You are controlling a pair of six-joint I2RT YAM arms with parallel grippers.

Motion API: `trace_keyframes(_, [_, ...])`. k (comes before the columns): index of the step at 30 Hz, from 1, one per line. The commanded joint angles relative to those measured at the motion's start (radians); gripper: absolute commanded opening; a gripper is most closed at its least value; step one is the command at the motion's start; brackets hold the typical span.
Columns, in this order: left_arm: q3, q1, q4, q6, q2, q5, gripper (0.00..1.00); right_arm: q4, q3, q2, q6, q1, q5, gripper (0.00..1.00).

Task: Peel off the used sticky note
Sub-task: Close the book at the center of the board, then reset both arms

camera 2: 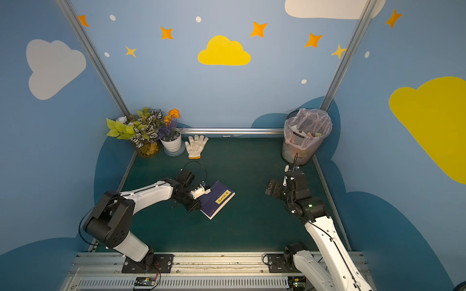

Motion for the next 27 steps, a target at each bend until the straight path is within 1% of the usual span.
trace_keyframes(1, [0.008,0.0,-0.052,0.033,-0.03,0.114,0.03,0.029,-0.003,0.017,-0.003,-0.005,0.019,0.98])
trace_keyframes(4, [0.003,0.026,-0.02,0.029,-0.097,0.109,0.03,0.03,-0.009,0.034,-0.011,-0.007,0.078,0.98])
trace_keyframes(5, [-0.004,0.048,0.006,0.019,-0.127,0.108,0.04,0.035,-0.013,0.04,-0.015,-0.01,0.103,0.98])
trace_keyframes(6, [-0.011,0.07,0.036,0.004,-0.164,0.103,0.1,0.043,-0.017,0.046,-0.023,-0.01,0.131,0.98])
trace_keyframes(7, [-0.019,0.103,0.067,-0.018,-0.201,0.102,0.19,0.051,-0.021,0.053,-0.031,-0.012,0.153,0.98])
trace_keyframes(9, [-0.04,0.165,0.144,-0.067,-0.272,0.084,0.49,0.076,-0.025,0.065,-0.054,-0.016,0.174,0.98])
trace_keyframes(10, [-0.055,0.192,0.188,-0.083,-0.309,0.066,0.69,0.096,-0.03,0.076,-0.07,-0.018,0.175,0.98])
trace_keyframes(11, [-0.081,0.218,0.238,-0.1,-0.342,0.04,0.96,0.11,-0.031,0.085,-0.08,-0.019,0.18,0.98])
trace_keyframes(12, [-0.112,0.243,0.289,-0.112,-0.37,0.018,1.0,0.123,-0.031,0.1,-0.083,-0.021,0.19,0.98])
trace_keyframes(16, [-0.255,0.341,0.561,-0.136,-0.423,0.005,1.0,0.133,-0.014,0.161,-0.104,-0.036,0.24,0.98])
trace_keyframes(18, [-0.36,0.395,0.757,-0.188,-0.439,-0.008,1.0,0.154,-0.018,0.176,-0.116,-0.04,0.275,0.98])
trace_keyframes(19, [-0.418,0.416,0.894,-0.206,-0.441,-0.011,1.0,0.183,-0.026,0.179,-0.126,-0.044,0.286,0.98])
trace_keyframes(22, [-0.539,0.447,1.158,-0.22,-0.403,-0.028,1.0,0.244,-0.054,0.182,-0.146,-0.05,0.329,0.98])
trace_keyframes(25, [-0.587,0.453,1.321,-0.226,-0.319,-0.069,1.0,0.309,-0.088,0.179,-0.176,-0.05,0.365,0.98])
trace_keyframes(26, [-0.597,0.459,1.378,-0.248,-0.298,-0.078,1.0,0.339,-0.104,0.177,-0.195,-0.05,0.377,0.98])
trace_keyframes(27, [-0.6,0.477,1.414,-0.277,-0.28,-0.058,1.0,0.372,-0.121,0.173,-0.222,-0.051,0.386,0.98])
